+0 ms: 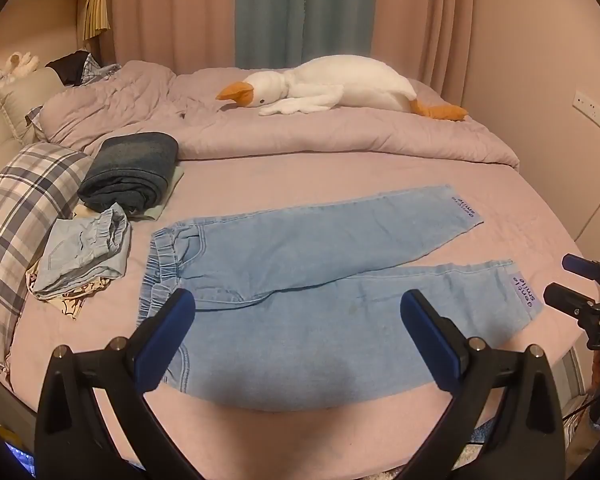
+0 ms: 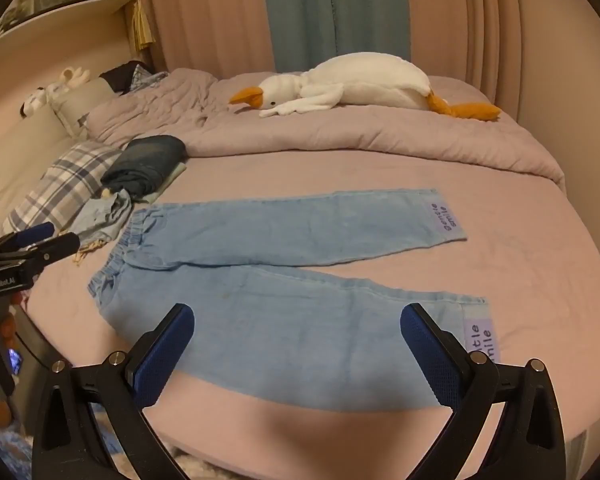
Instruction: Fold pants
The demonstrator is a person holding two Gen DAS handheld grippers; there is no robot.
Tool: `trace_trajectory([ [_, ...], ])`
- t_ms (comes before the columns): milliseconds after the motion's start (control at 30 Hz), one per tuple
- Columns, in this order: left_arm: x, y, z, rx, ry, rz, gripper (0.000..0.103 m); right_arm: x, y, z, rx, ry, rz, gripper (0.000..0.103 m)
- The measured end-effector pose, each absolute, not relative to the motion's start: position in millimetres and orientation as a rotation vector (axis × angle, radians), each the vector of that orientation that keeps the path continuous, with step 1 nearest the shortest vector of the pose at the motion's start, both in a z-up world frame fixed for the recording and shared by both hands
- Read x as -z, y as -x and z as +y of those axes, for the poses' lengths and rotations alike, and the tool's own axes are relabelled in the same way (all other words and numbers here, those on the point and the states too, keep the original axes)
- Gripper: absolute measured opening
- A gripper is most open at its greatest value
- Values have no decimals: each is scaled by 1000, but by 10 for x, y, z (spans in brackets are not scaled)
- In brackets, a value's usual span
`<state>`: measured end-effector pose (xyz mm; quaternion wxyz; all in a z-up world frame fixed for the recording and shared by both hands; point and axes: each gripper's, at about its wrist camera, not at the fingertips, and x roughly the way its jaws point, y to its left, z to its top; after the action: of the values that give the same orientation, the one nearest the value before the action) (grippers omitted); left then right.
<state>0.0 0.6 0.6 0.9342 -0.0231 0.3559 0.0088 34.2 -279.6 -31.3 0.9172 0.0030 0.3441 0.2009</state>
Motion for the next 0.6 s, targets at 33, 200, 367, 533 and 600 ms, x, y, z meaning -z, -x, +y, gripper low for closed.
trace_trajectory([
  [33,-2,1,6,-17,47,728,103,319,-313,-2778,-410,-6,706,102],
  [200,-27,11,5,-15,45,729,103,314,-331,-2784,-414,-4,708,102],
  [367,-15,-26,0,-19,44,733,103,309,-349,-2776,-416,-2,708,102],
  [533,19,-47,-2,-13,44,732,103,322,-347,-2786,-415,-7,707,102],
  [600,28,-49,-30,-11,42,733,103,315,-348,-2785,-414,-11,708,102],
])
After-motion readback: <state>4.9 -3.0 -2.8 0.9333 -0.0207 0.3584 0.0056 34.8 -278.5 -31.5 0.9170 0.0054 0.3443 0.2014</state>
